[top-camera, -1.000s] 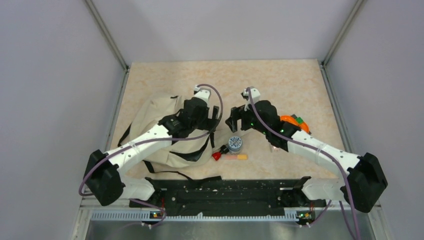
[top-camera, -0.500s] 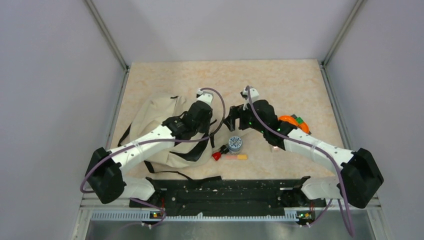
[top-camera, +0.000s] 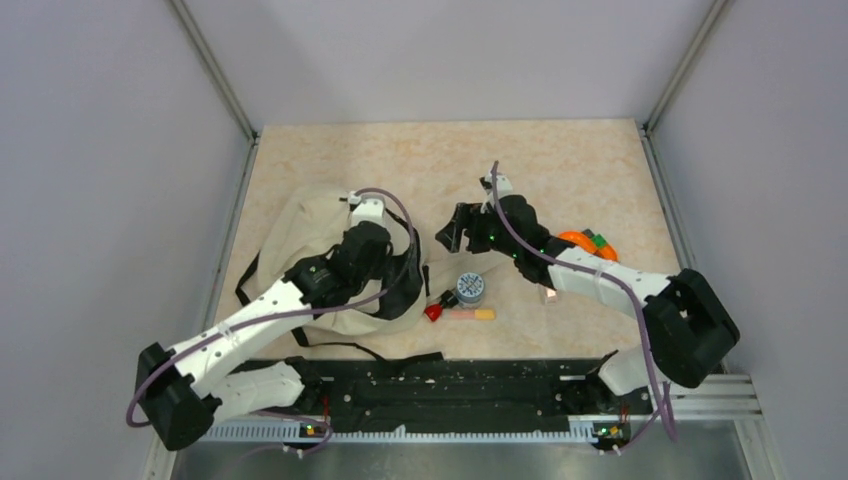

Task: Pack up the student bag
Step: Adjust the student bag at the corner of the board, then zip the student bag at the center of the board.

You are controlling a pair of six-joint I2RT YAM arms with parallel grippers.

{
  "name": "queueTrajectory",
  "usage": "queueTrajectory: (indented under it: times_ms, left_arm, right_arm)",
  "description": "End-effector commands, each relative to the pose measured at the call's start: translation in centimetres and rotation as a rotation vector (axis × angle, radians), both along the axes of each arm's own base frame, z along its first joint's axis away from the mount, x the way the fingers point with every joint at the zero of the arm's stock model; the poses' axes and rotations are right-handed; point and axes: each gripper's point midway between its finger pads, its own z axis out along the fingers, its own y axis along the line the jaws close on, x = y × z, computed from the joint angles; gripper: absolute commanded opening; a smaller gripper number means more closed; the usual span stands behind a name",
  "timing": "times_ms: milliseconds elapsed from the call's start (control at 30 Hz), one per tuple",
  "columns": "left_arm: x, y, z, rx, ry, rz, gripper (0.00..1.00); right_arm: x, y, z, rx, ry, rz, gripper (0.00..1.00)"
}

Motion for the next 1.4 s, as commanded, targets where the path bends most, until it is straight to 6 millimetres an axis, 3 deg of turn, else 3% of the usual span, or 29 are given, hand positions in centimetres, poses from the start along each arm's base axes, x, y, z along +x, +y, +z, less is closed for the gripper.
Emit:
queueTrajectory:
  times_ms: [0, 300, 533, 667, 933, 1067, 1267, 1367]
  left_arm:
    - [-2.0, 2.5, -0.6, -0.011, 0.028, 0.077, 0.0]
    - [-3.8, 4.1, -1.5, -0.035, 0.068, 0.127, 0.0]
    - [-4.7, 5.2, -2.5, -0.019, 0.123, 0.201, 0.0]
    - [-5.2, 6.5, -2.5, -0.006, 0.124, 0.263, 0.0]
    - [-6.2, 6.9, -3.2, -0.024, 0.163, 0.282, 0.0]
    - [-6.4, 8.2, -2.9, -0.001, 0.15, 0.337, 0.0]
    - [-6.2, 8.9, -2.6, 0.003, 0.124, 0.373, 0.0]
    - [-6.1, 9.6, -2.3, 0.014, 0.105, 0.406, 0.0]
  right_arm:
    - [1.9, 3.5, 3.6, 0.183, -0.019, 0.04, 0.8]
    - [4.0, 7.6, 2.5, 0.205, -0.002, 0.146, 0.8]
    - [4.9, 10.2, 0.7, 0.178, 0.022, 0.224, 0.72]
    - [5.1, 11.4, 0.5, 0.16, -0.002, 0.262, 0.7]
    - [7.3, 13.6, -1.2, 0.061, -0.047, 0.299, 0.68]
    - [6.7, 13.5, -1.7, 0.036, -0.055, 0.315, 0.65]
    - [3.9, 13.0, -0.3, 0.028, -0.112, 0.344, 0.64]
    - [3.1, 12.1, 0.0, 0.07, -0.055, 0.291, 0.62]
